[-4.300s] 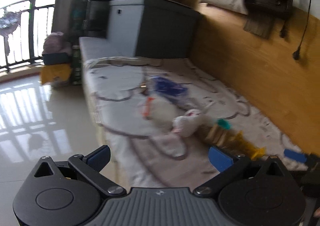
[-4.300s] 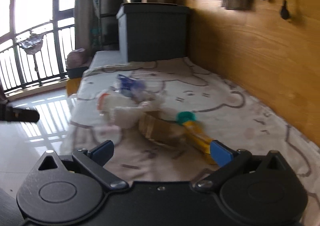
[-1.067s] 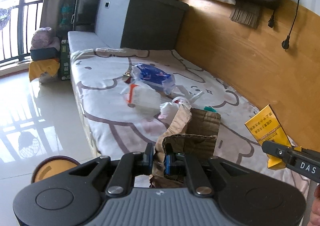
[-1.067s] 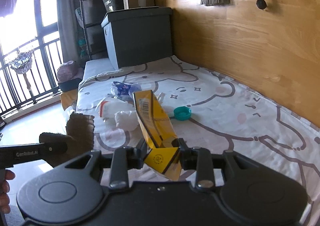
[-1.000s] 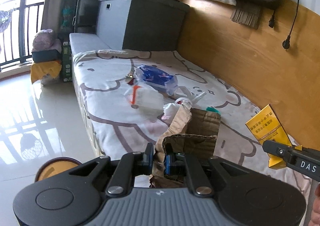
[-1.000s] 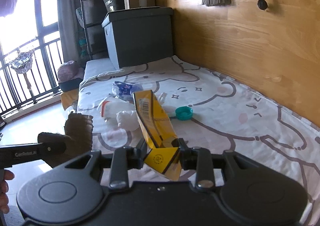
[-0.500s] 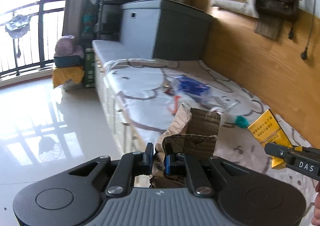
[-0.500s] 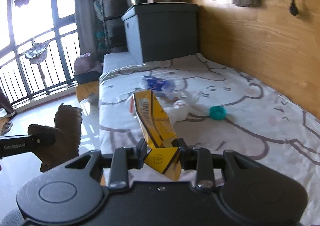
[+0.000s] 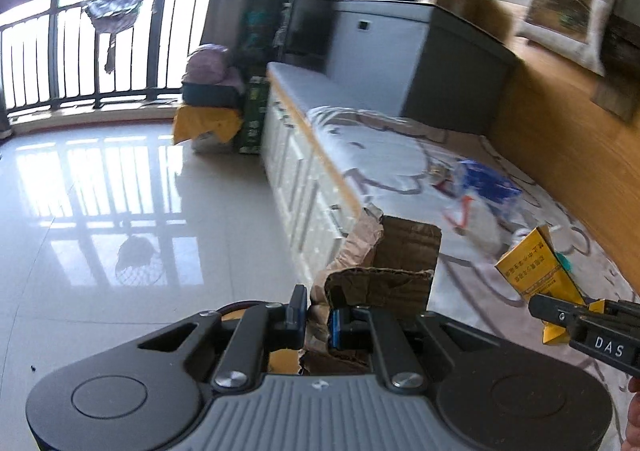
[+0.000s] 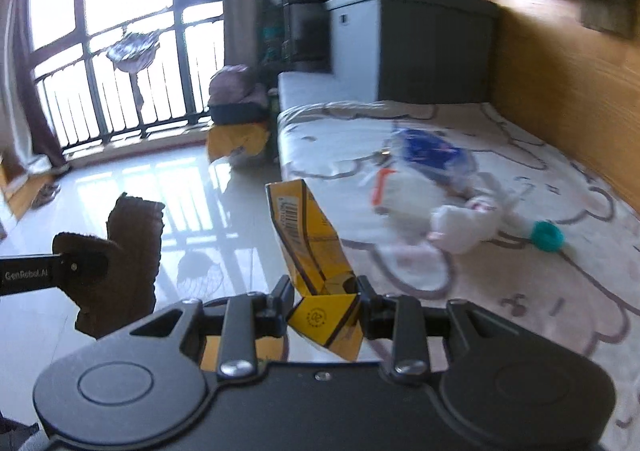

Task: Collect trash
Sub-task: 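Carry the cardboard and yellow box in both tools over the wastebasket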

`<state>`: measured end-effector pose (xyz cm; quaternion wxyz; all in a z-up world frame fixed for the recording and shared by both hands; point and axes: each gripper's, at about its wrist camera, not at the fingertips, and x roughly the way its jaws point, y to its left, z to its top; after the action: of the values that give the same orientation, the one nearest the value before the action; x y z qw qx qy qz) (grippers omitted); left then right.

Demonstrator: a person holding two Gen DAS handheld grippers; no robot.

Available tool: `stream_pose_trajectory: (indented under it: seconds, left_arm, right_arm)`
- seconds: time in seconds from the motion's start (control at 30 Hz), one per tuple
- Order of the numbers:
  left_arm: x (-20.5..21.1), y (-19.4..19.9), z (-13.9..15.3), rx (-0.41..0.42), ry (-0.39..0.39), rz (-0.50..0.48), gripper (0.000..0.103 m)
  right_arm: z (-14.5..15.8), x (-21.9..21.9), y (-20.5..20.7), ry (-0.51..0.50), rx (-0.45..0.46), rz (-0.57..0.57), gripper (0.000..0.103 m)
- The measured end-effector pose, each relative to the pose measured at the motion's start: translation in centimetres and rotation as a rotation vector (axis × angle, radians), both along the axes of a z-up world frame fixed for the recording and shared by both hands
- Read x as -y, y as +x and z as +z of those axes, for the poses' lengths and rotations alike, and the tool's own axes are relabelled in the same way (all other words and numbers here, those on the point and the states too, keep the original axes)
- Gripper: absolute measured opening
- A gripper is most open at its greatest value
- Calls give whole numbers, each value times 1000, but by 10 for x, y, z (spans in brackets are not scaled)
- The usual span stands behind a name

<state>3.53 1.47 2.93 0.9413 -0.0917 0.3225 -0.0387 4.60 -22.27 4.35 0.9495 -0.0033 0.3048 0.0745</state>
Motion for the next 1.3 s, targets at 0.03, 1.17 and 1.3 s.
stream_pose_trajectory:
  seconds: [0.03, 1.17, 1.3]
  left_arm:
    - [-6, 1, -3, -3, -2, 9, 12]
    - [-106, 100, -167, -273, 6, 167, 12]
    - [-99, 121, -187, -306, 36, 129, 12]
  right_arm:
    - [-1, -7, 4, -4, -6, 13, 34]
    - [-180, -133, 180, 25, -500, 124, 34]
    - [-205, -136, 191, 36, -574, 112, 34]
